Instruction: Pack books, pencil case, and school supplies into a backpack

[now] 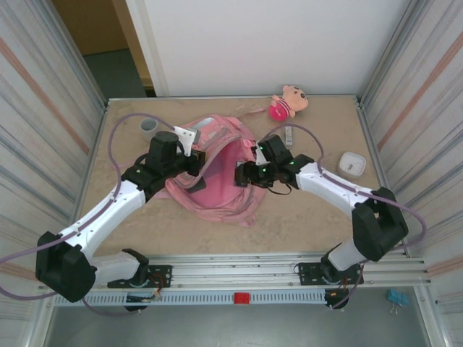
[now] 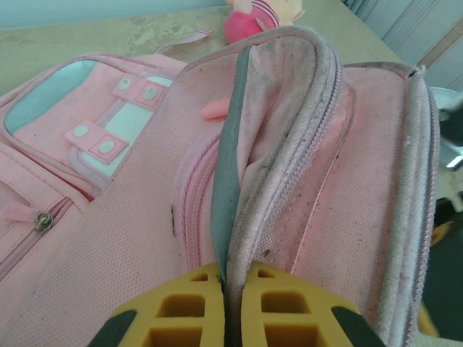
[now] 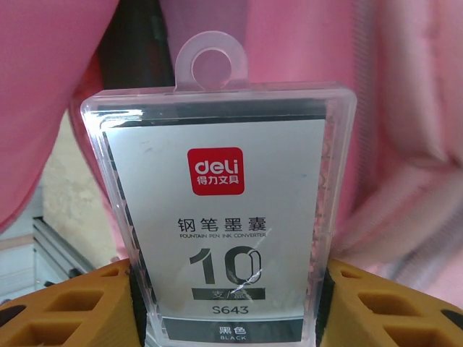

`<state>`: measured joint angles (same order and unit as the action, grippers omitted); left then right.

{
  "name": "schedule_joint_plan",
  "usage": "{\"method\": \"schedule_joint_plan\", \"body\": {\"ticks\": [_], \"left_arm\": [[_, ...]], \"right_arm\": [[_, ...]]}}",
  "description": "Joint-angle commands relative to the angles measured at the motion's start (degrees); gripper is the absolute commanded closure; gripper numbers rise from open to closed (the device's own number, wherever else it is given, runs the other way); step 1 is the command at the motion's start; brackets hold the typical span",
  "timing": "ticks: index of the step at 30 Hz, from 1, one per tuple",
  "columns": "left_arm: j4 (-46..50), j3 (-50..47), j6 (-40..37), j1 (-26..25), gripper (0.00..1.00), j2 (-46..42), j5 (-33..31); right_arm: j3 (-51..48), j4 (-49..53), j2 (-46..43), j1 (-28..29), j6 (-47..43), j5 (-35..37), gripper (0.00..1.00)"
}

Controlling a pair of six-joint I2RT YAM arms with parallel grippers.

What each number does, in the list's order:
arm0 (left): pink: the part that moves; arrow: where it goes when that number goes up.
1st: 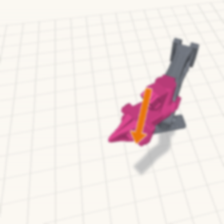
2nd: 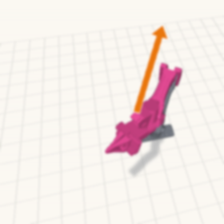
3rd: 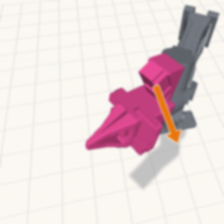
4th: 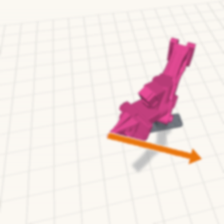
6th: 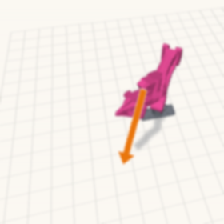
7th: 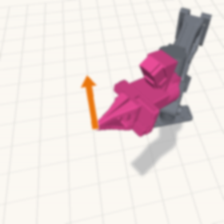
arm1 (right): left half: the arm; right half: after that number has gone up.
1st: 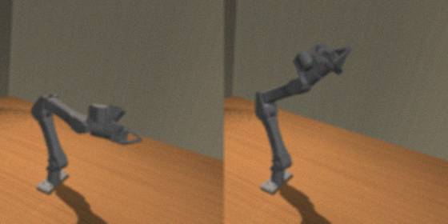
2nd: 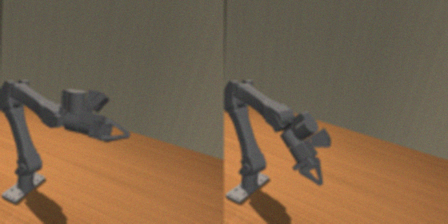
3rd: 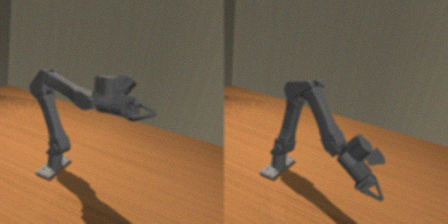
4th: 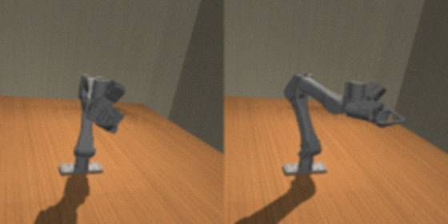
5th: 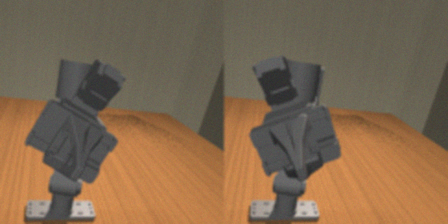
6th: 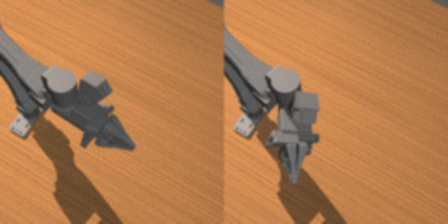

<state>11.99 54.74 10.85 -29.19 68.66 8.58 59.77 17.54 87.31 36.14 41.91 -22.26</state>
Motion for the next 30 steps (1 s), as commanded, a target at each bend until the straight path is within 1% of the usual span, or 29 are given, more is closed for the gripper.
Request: {"method": "schedule_joint_plan", "body": {"ticks": [1, 7, 8, 10, 12, 16, 19, 22, 24, 27, 30], "left_arm": [[-4.18, 3.27, 1.32, 0.54, 1.00, -3.27, 1.35], [-4.43, 3.00, 1.42, 0.54, 1.00, -3.06, 1.44], [-4.51, 2.96, 1.40, 0.54, 1.00, -3.10, 1.44], [-4.69, 2.80, 1.46, 0.55, 1.00, -3.11, 1.18], [-4.70, 2.74, 1.30, 0.54, 1.00, -3.11, 0.91], [-4.52, 2.31, 0.93, 0.54, 1.00, -2.74, 0.53], [-4.16, 1.86, 0.79, 0.54, 1.00, -2.15, 0.52], [-4.21, 0.75, 0.93, 0.61, 1.00, -1.81, 0.64], [-4.43, -0.29, 1.17, 0.58, 1.00, -1.44, 1.06], [-5.26, -2.09, 1.98, 0.54, 1.00, -0.72, 2.36], [-6.41, -4.03, 3.22, 0.55, 1.00, 0.56, 3.79]], "right_arm": [[2.78, -7.89, 3.57, 1.18, 4.18, -3.62, 0.46], [7.09, -12.62, 9.91, 2.22, 6.50, -5.32, 0.43], [7.53, -12.85, 10.53, 2.28, 6.77, -5.31, 0.41], [8.12, -12.81, 11.20, 2.16, 7.17, -4.63, 0.32], [7.53, -12.79, 10.61, 1.72, 7.47, -3.72, 0.29], [4.67, -13.01, 7.74, 0.10, 7.48, -3.82, 0.28], [0.21, -15.73, 3.63, -1.29, 8.29, -4.59, 0.28], [-6.00, -23.63, -1.11, -2.21, 11.69, -7.25, 0.28], [-10.39, -31.05, -4.05, -2.08, 14.68, -8.52, 0.27], [-15.93, -40.63, -7.44, -1.73, 20.04, -8.00, 0.25], [-20.00, -48.85, -8.91, -1.30, 23.88, -7.47, 0.23]]}}
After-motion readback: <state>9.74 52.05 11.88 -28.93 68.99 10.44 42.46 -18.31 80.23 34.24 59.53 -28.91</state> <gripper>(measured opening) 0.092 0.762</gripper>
